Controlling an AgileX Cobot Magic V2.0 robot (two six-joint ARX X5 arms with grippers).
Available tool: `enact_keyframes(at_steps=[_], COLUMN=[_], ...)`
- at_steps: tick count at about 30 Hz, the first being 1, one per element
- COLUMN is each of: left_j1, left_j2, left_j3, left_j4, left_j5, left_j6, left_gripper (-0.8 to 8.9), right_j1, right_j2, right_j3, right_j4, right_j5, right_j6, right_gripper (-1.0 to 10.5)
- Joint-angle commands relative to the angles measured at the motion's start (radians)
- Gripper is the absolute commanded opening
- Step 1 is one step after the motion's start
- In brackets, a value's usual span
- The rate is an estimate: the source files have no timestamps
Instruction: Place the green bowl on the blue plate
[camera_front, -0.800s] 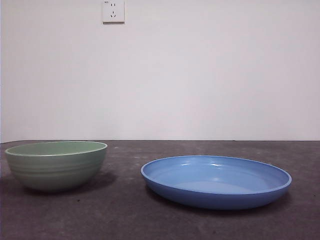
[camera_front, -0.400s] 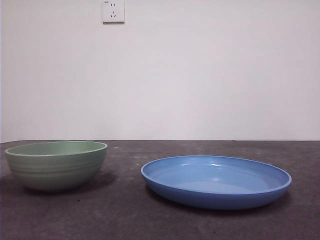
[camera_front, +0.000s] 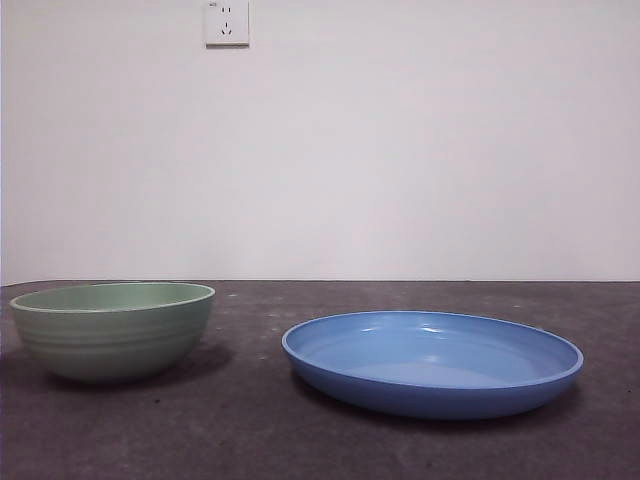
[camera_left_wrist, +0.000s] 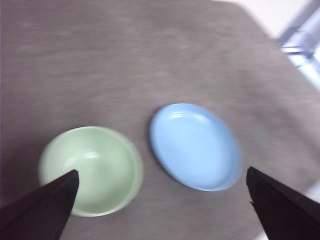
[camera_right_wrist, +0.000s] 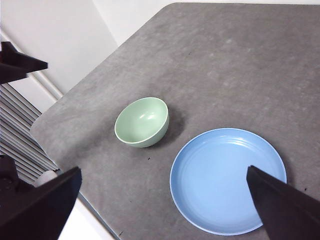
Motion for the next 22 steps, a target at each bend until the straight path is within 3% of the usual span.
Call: enact_keyframes(at_steps=[1, 4, 22], left_j1=[-0.002, -0.002, -0.002], left_j2=[0.050, 0.120, 0.658], left_j3=[0.022, 0.021, 0.018], left_j4=[-0.004, -0.020, 0.057], left_j5=[-0.119, -0.188, -0.190], left_j6=[0.014, 0.014, 0.032], left_gripper=[6.23, 6.23, 6.22], right_j1=[0.005, 0.005, 0.005], right_j2=[0.005, 0.005, 0.005], right_j3=[0.017, 0.017, 0.017], right_j4=[0.009, 0.009, 0.008], right_j5=[-0.003, -0.003, -0.003], right_j6=[-0.007, -0.008, -0.008], right_gripper=[6.1, 6.1, 6.1])
